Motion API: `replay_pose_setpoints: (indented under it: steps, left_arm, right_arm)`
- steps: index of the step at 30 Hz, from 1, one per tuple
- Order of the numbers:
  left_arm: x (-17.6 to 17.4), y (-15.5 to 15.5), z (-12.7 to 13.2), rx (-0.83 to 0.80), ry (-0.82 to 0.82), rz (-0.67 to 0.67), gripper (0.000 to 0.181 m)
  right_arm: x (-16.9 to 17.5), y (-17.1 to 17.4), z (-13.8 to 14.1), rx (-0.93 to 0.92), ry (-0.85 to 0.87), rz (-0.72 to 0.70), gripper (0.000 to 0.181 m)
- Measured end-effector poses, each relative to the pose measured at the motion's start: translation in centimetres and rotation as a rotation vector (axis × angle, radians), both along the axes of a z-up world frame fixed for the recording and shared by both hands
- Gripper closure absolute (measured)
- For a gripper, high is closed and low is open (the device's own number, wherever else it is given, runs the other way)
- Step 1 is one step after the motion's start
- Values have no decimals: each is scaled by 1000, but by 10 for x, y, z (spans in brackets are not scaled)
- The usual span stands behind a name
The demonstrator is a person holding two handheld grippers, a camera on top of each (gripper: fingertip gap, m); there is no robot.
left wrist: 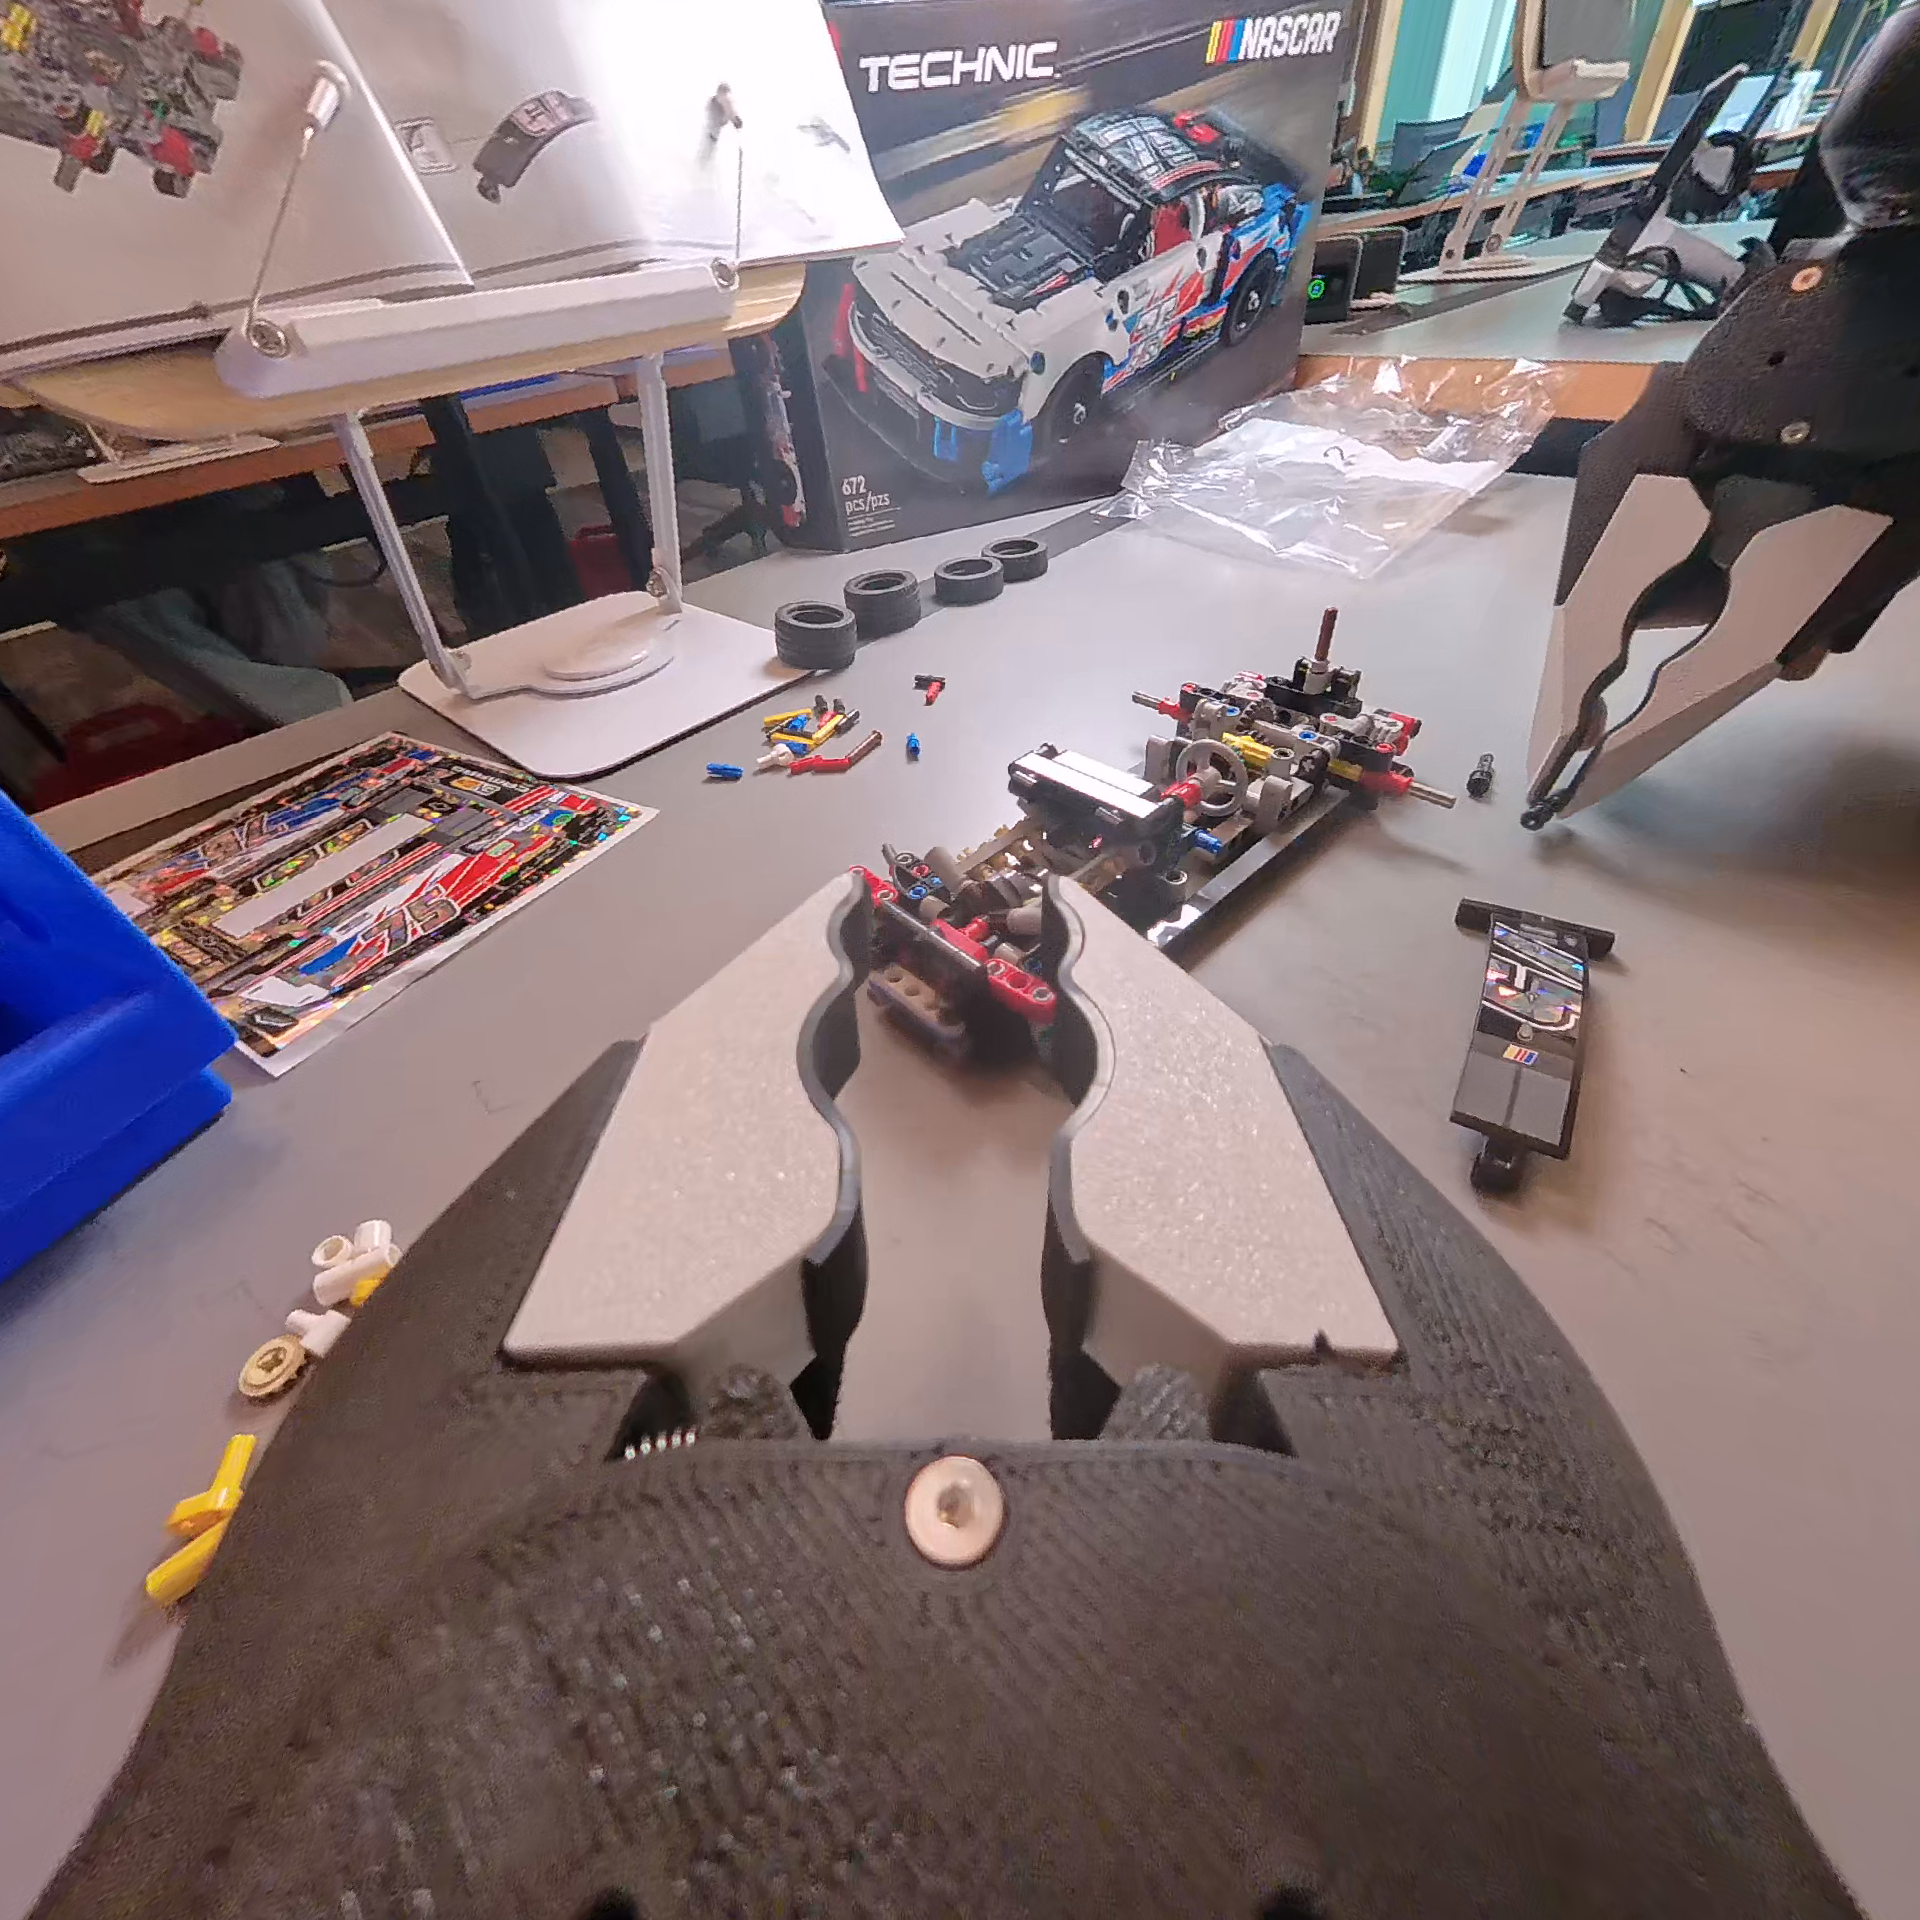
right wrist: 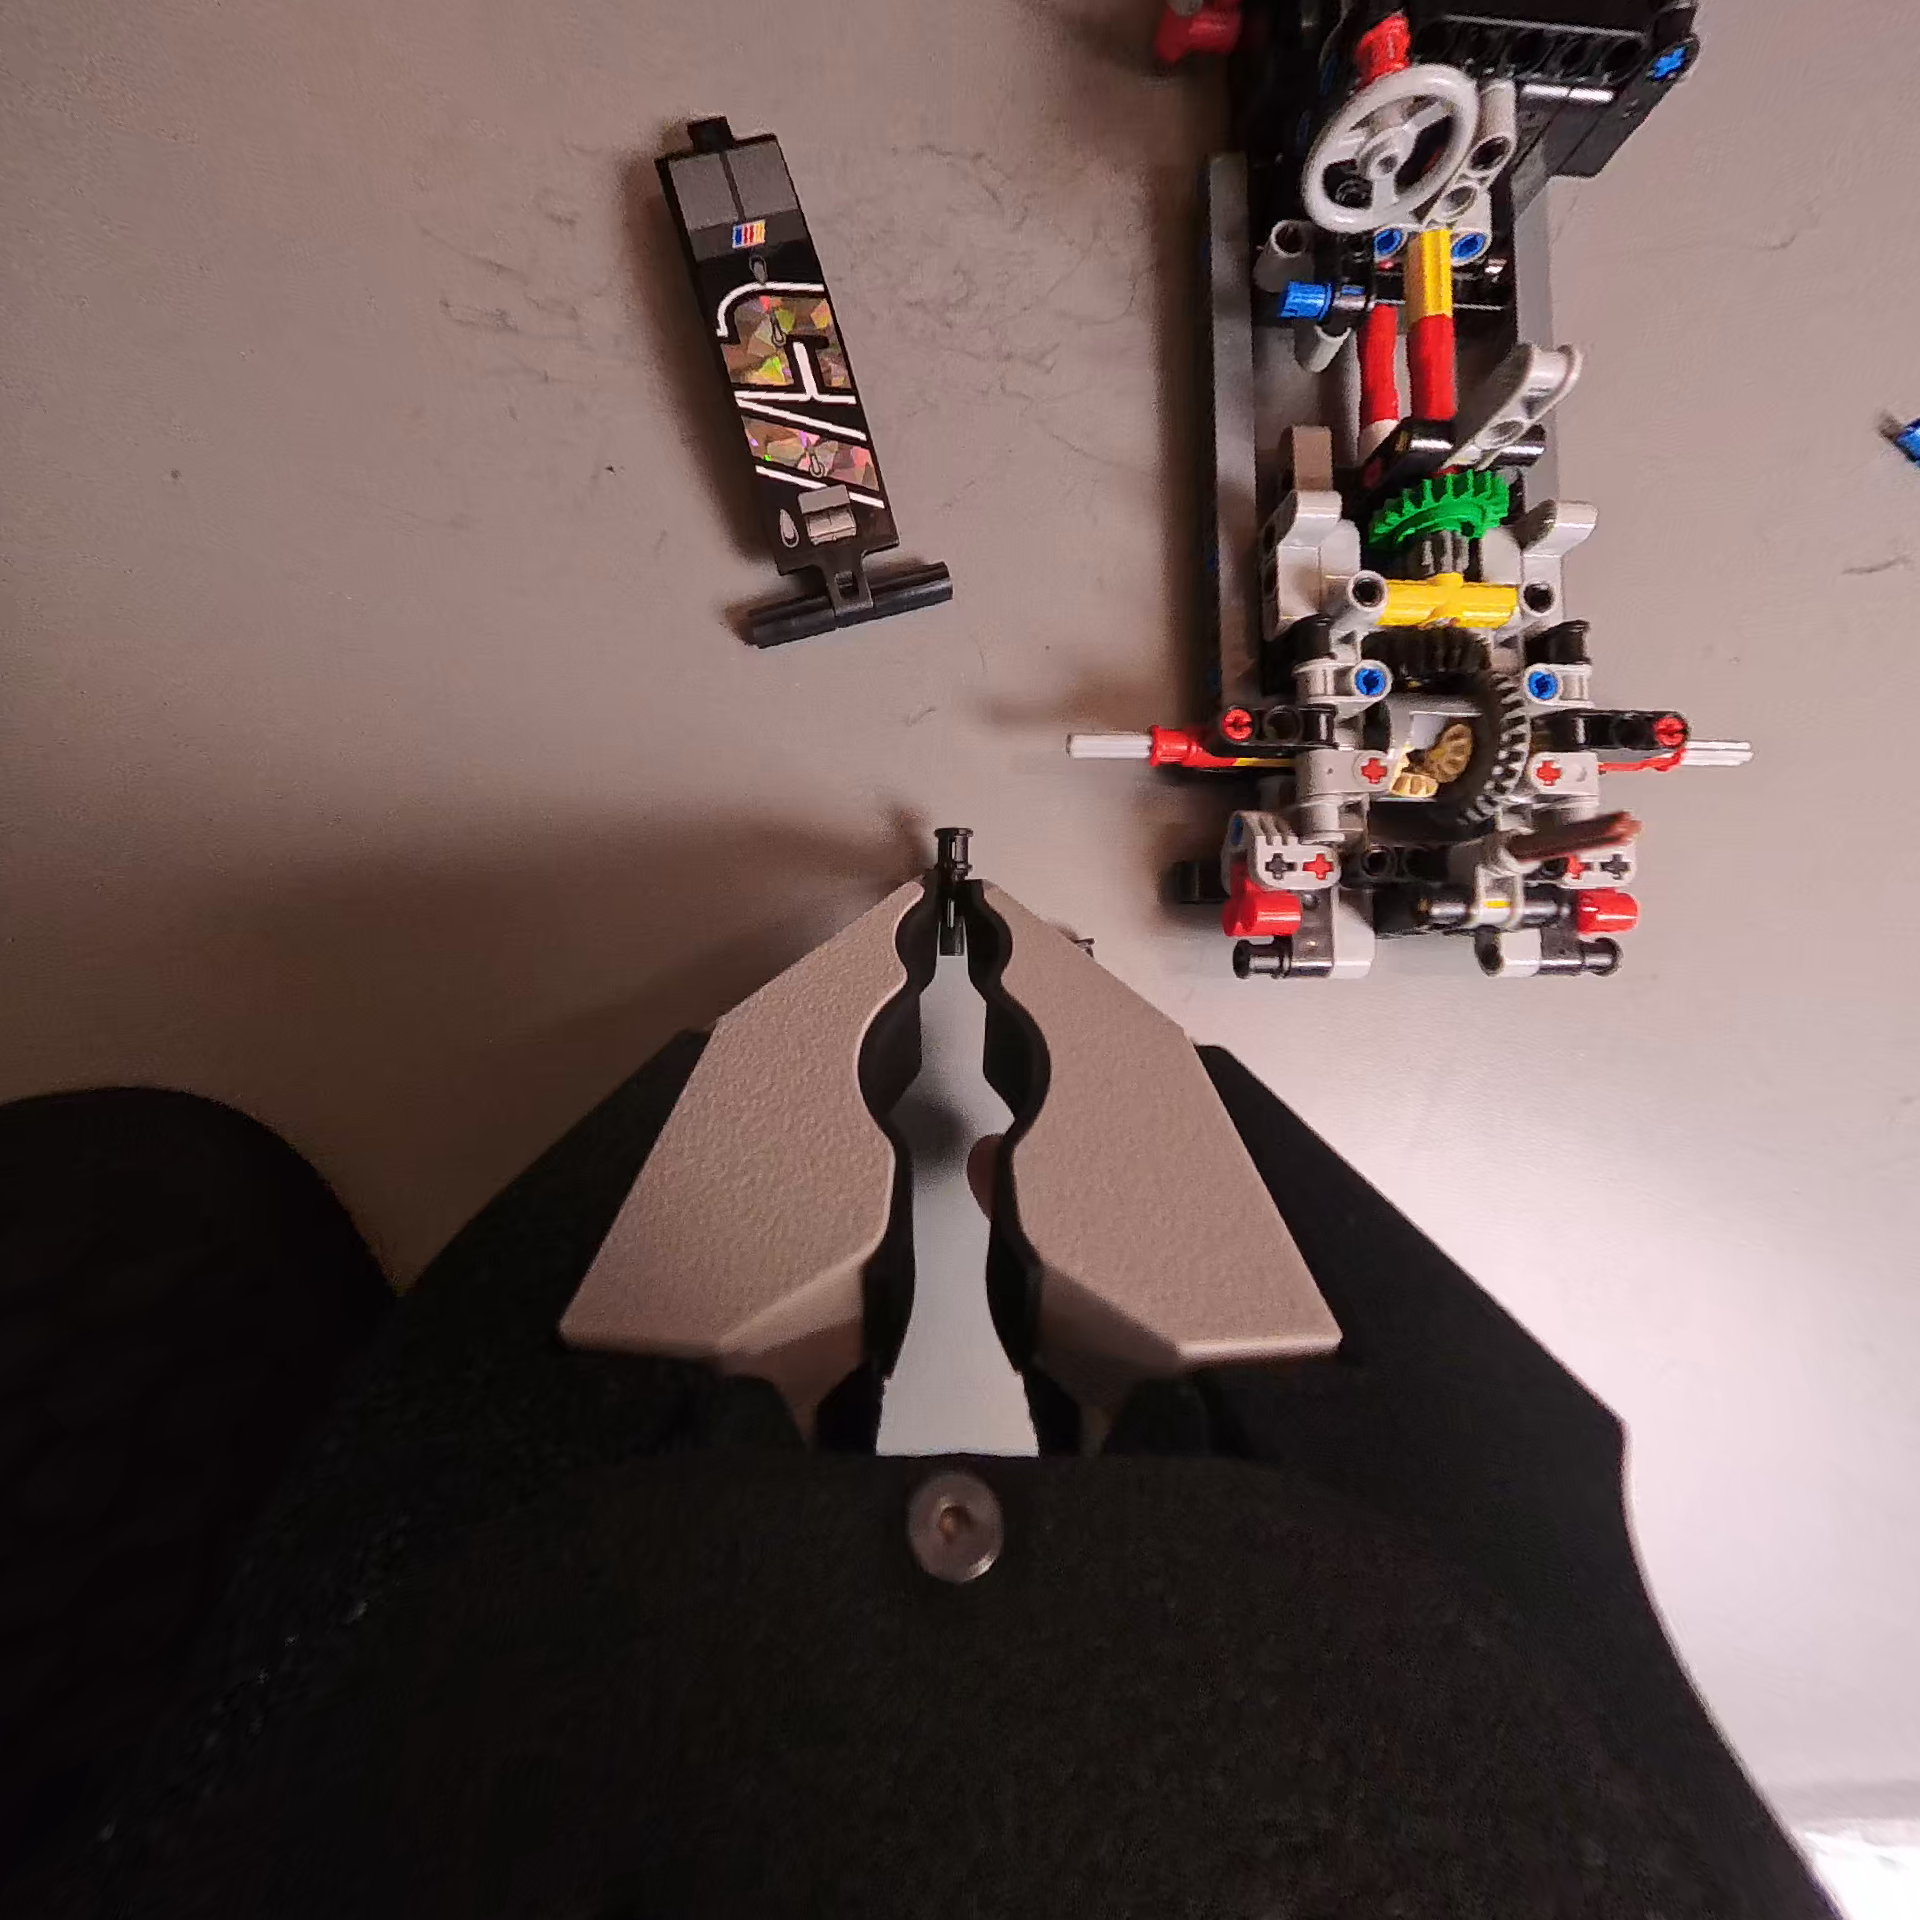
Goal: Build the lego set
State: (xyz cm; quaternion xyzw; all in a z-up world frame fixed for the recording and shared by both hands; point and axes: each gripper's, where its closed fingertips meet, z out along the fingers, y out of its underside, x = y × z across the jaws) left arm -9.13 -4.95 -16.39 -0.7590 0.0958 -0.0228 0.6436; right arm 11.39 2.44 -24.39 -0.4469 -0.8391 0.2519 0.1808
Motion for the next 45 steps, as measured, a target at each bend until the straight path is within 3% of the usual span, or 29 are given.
replay_pose_setpoints:
  steps: [1, 9, 19, 23, 26, 30, 33, 35, 39, 42, 45]
  left_arm:
    - [2, -1, 0, 0, 6, -5, 151]
    - [19, -5, -1, -14, 24, -80, 149]
    - [52, -10, -14, -78, 80, -227, 147]
    - [55, -13, -13, -81, 83, -247, 147]
    - [56, -14, -13, -80, 85, -252, 147]
    - [59, -13, -15, -87, 92, -263, 148]
    - [58, -14, -16, -89, 102, -261, 148]
    - [55, -13, -16, -88, 104, -249, 148]
    - [47, -12, -18, -95, 76, -224, 149]
    - [43, -11, -20, -102, 53, -216, 149]
    - [42, -11, -21, -109, 39, -218, 149]
  right_arm:
    - [-1, 0, -2, 11, -5, 1, 180]
    - [-7, 2, -3, 41, 3, -36, 173]
    - [-41, -12, 50, -3, 299, -157, 171]
    - [-56, -28, 53, -81, 334, -142, 166]
    - [-75, -21, 60, -10, 388, -170, 167]
    - [-121, 52, 128, 53, 608, -405, 166]
    - [-155, 145, 186, 40, 794, -641, 167]
    - [-176, 210, 205, 35, 859, -788, 164]
    - [-211, 301, 205, 38, 852, -985, 155]
    - [-234, 324, 198, 1, 850, -1014, 152]
    - [-240, 329, 201, 104, 882, -1009, 171]
